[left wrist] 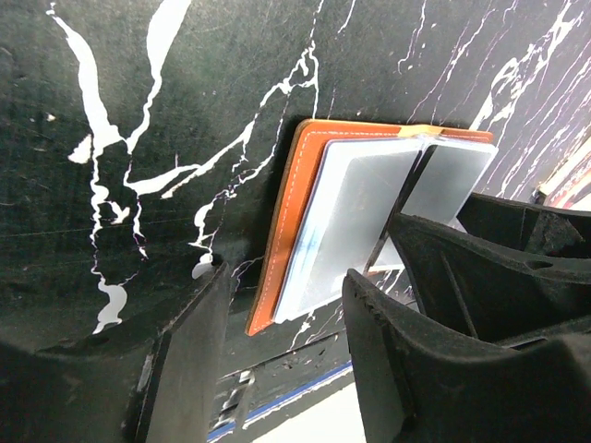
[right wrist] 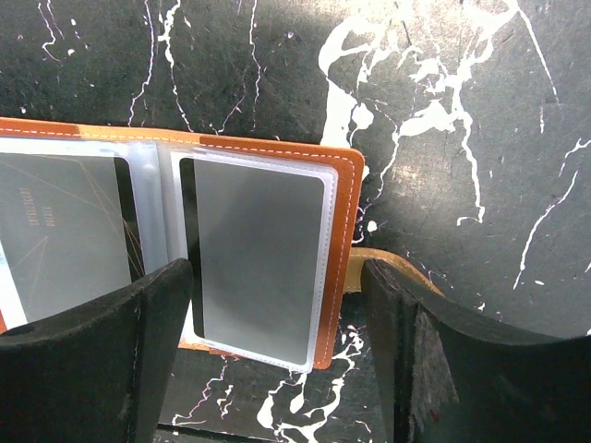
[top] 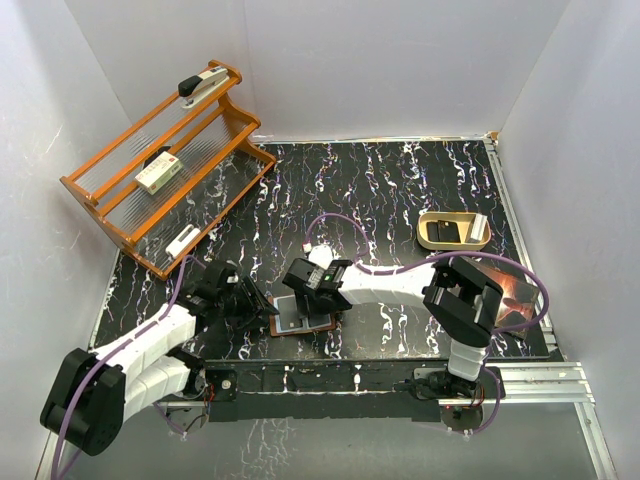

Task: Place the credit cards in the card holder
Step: Turn over the card slot in the card holder.

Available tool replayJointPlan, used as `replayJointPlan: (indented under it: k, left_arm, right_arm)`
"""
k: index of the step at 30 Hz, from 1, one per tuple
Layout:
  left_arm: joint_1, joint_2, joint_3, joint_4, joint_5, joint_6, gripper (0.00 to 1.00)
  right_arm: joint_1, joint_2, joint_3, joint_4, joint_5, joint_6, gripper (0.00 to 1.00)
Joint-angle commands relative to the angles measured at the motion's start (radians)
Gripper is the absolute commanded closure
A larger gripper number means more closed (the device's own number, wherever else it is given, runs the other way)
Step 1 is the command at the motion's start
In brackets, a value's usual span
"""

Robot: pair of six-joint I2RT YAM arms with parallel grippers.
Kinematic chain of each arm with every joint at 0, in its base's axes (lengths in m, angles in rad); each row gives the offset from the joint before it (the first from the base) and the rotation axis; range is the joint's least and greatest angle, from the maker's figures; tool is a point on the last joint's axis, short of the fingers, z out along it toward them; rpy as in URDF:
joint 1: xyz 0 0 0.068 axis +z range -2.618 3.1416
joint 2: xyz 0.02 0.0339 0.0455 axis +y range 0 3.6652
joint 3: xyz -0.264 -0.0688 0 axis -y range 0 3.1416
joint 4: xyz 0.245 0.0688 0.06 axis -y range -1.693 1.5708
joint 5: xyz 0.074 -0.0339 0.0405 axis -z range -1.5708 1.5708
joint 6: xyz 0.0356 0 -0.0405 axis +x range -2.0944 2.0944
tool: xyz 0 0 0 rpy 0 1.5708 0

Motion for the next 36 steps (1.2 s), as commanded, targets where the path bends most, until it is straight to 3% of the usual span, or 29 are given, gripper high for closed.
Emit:
replayJointPlan:
  k: [1,7,10,12,16,19,36]
  left_arm:
    - [0.005,-0.004,0.054,-0.029,0.039,0.004,0.5]
    - [0.005,-0.031,0.064,0.035,0.081,-0.037,0.46]
    - [0.005,-0.024,0.051,0.101,0.112,-0.05,0.45]
    - [0.005,-0.01,0.047,0.122,0.119,-0.051,0.45]
    - [0.005,0.019,0.032,0.159,0.131,-0.041,0.43]
    - [0.005,0.01,0.015,0.171,0.119,-0.043,0.42]
    - [0.007,0.01,-0.017,0.179,0.063,-0.02,0.39]
  right_arm:
    - [0.002,-0.043,0.058,-0.026,0.005,0.009,0.27]
    - [0.003,-0.134,0.064,-0.016,-0.032,0.015,0.21]
    - [0.002,-0.142,0.072,-0.012,-0.043,0.014,0.25]
    - [0.002,-0.145,0.066,0.024,-0.075,0.001,0.35]
    - [0.002,-0.141,0.037,0.131,-0.152,-0.001,0.66]
    - [0.002,-0.123,0.021,0.193,-0.193,-0.001,0.76]
    - [-0.015,0.021,-0.056,0.274,-0.199,-0.001,0.79]
